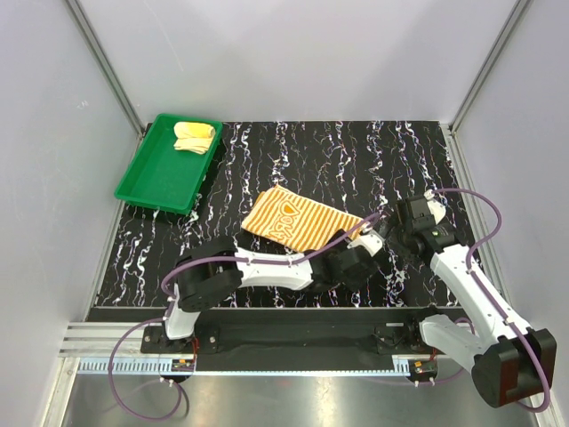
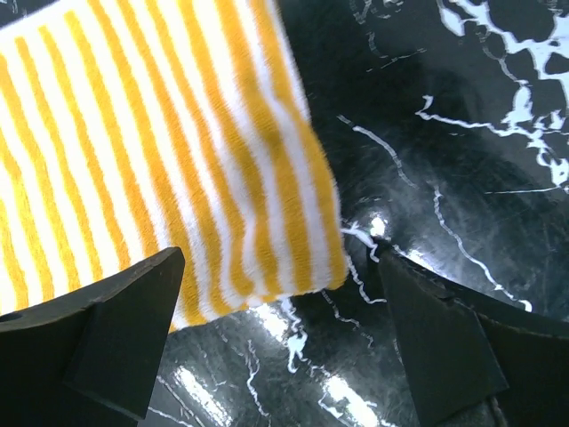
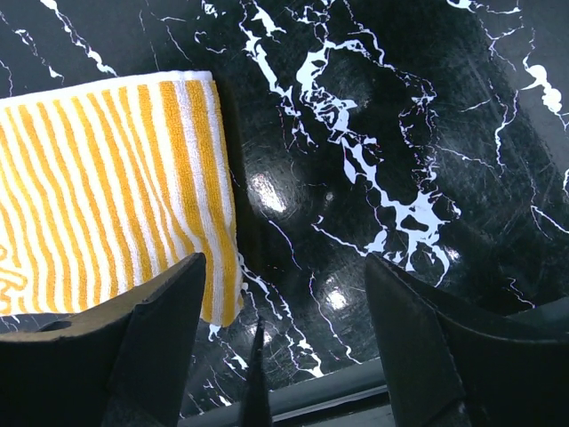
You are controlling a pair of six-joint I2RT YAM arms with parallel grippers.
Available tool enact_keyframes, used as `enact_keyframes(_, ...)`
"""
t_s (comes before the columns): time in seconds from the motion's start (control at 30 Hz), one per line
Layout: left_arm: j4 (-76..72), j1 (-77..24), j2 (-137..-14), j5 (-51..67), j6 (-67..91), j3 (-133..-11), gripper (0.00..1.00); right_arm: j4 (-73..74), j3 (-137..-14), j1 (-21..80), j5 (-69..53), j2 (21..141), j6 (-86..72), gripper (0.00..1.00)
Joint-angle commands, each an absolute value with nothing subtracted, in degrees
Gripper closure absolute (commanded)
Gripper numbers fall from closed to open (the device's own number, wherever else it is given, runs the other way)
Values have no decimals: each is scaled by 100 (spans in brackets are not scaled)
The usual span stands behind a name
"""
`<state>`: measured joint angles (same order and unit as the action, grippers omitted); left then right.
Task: Roll the towels
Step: Roll the towel
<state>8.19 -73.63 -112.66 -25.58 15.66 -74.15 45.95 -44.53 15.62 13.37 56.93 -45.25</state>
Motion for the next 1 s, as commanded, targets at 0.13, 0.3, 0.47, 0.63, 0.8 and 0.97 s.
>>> enact_keyframes(0.13,782,-7708,-11496,-3146,1178,-7813,4,4570,-4500,1556,1476,5686,-4518,21)
enact_keyframes(0.3,1046,-7849,-11847,-3454,1186,-8033,26,4544,-4535,1556,1450,5766,-4491,22)
enact_keyframes(0.47,1089,-7857,-11979,-3507,1292,-8033,44,4570,-4535,1529,1441,5766,-4447,22)
enact_keyframes(0.63,1151,-7849,-12120,-3560,1336,-8060,72,4579,-4561,1494,1415,5739,-4430,22)
enact_keyframes(0.8,1204,-7849,-11910,-3305,1415,-7989,100,4553,-4667,1336,1371,5766,-4272,22)
enact_keyframes(0.97,1204,-7735,-11471,-2630,1801,-7805,100,4307,-4877,976,660,5844,-3920,23)
